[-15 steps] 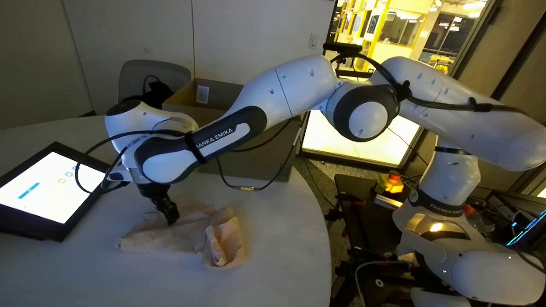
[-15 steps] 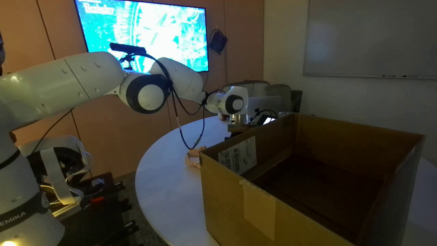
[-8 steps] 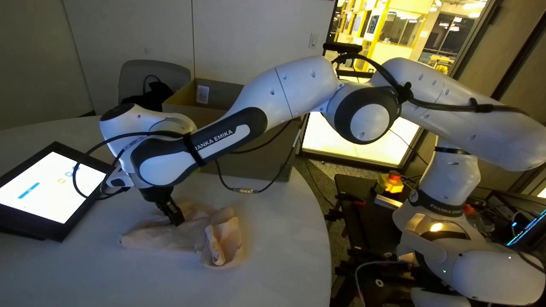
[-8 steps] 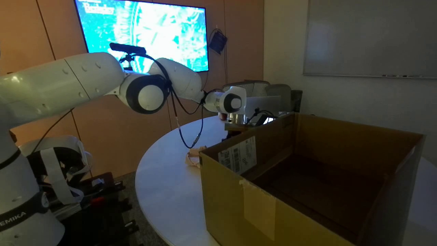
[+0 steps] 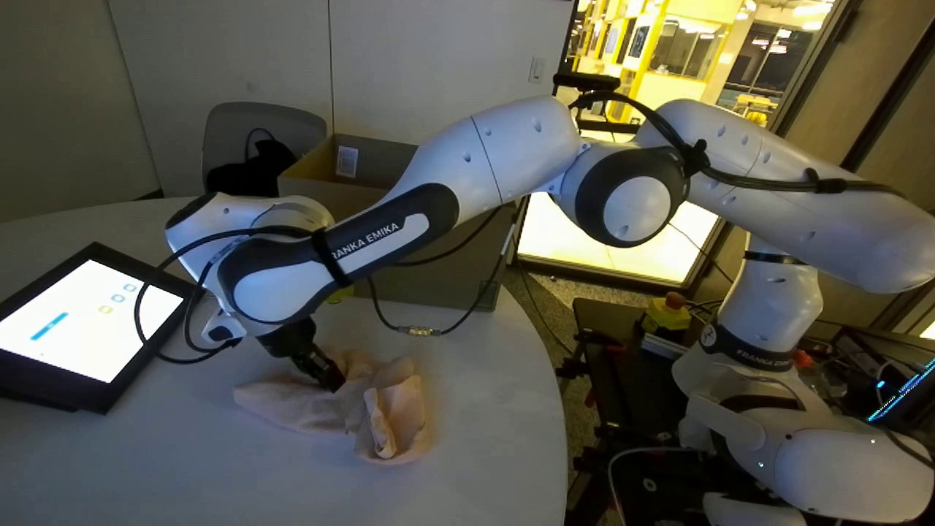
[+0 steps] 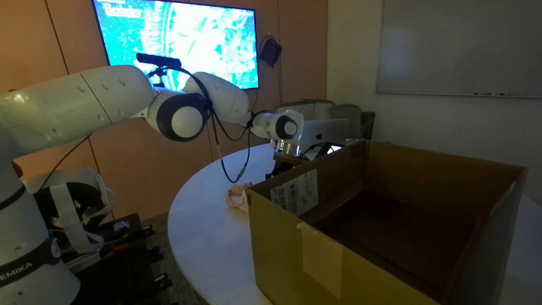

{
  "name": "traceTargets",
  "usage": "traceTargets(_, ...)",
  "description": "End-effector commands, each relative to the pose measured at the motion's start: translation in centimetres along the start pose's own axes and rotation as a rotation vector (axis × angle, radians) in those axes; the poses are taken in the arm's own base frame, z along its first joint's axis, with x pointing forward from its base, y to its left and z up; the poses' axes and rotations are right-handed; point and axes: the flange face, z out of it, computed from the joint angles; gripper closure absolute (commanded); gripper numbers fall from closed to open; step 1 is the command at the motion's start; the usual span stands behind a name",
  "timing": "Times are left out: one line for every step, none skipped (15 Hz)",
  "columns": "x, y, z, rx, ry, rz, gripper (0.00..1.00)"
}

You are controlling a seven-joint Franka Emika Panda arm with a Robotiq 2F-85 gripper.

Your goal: Put the marker on the cloth and wrap it up, the put the cloth in the box

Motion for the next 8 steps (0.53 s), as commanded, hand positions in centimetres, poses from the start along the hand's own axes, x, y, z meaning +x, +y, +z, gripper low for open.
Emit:
traceTargets(0.1,-1.2,-0.7,0.063,-0.022,-0.028,0.85)
traceTargets(0.0,-1.4,-1.0,0.064,-0.023,-0.03,0.84)
traceTargets(0.1,-1.5,-1.7,0.048,-0.014,-0.02,0.85)
traceTargets(0.2,-1.6,-2.2,0.032,-0.009,-0.006,0.85)
traceTargets(0.1,-1.8,-2.9,0.022,-0.006,-0.004,0.86)
traceTargets(0.2,-2.0,-3.7,0.004,-0.007,0.0,0.87)
traceTargets(0.2,-2.4,-4.4,-0.014,-0.007,0.0,0.86)
traceTargets(0.3,-2.9,-5.0,-0.02,-0.012,-0.002,0.87)
